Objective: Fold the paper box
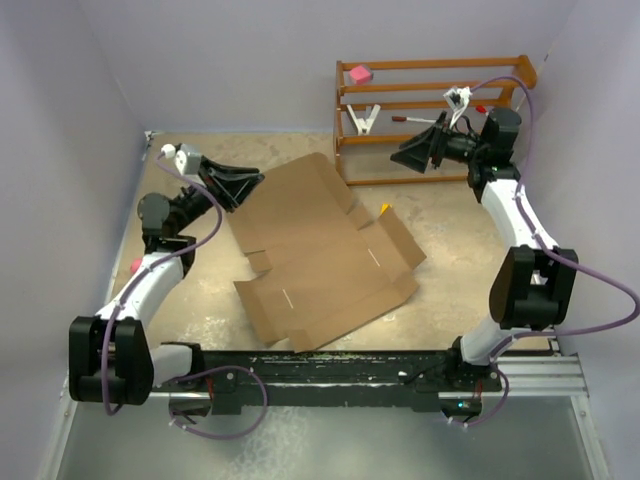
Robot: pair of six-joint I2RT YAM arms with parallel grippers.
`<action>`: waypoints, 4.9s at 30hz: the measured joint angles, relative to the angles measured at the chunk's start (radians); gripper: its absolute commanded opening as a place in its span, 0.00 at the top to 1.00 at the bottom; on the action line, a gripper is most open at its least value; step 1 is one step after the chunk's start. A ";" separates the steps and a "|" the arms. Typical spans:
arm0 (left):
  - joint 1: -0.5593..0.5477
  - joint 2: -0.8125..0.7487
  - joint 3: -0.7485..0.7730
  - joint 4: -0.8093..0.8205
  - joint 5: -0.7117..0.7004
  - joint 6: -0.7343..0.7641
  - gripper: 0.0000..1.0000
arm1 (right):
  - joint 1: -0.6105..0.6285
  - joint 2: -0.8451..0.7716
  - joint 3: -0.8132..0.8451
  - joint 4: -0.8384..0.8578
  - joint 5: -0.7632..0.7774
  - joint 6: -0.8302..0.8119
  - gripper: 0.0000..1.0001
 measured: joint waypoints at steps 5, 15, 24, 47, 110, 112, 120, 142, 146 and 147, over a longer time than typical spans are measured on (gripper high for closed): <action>0.015 -0.036 0.080 -0.418 -0.175 0.124 0.10 | 0.000 0.023 0.075 -0.123 0.044 0.000 0.20; 0.129 -0.010 0.133 -0.831 -0.330 0.134 0.03 | 0.000 0.078 0.073 -0.172 0.127 -0.164 1.00; 0.142 0.029 0.159 -0.904 -0.271 0.136 0.03 | 0.000 0.093 0.078 -0.213 0.126 -0.271 0.00; 0.155 0.042 0.176 -0.959 -0.249 0.146 0.04 | 0.195 0.410 0.119 -0.324 0.459 -0.382 0.21; -0.014 -0.105 0.252 -0.756 -0.049 0.104 0.03 | -0.011 -0.148 -0.089 0.028 0.131 -0.112 1.00; -0.047 -0.125 0.256 -0.791 -0.094 0.172 0.03 | -0.011 -0.146 -0.097 0.043 0.118 -0.098 1.00; 0.079 0.048 0.342 -0.777 -0.094 0.272 0.03 | -0.012 -0.157 -0.119 0.108 0.042 -0.047 1.00; 0.091 0.246 0.337 -0.432 0.143 0.188 0.09 | -0.012 -0.219 -0.135 0.320 -0.090 0.118 1.00; 0.091 0.318 0.368 -0.385 0.187 0.163 0.16 | -0.012 -0.220 -0.135 0.336 -0.095 0.122 1.00; 0.091 0.335 0.371 -0.357 0.199 0.143 0.18 | -0.012 -0.220 -0.136 0.338 -0.096 0.123 1.00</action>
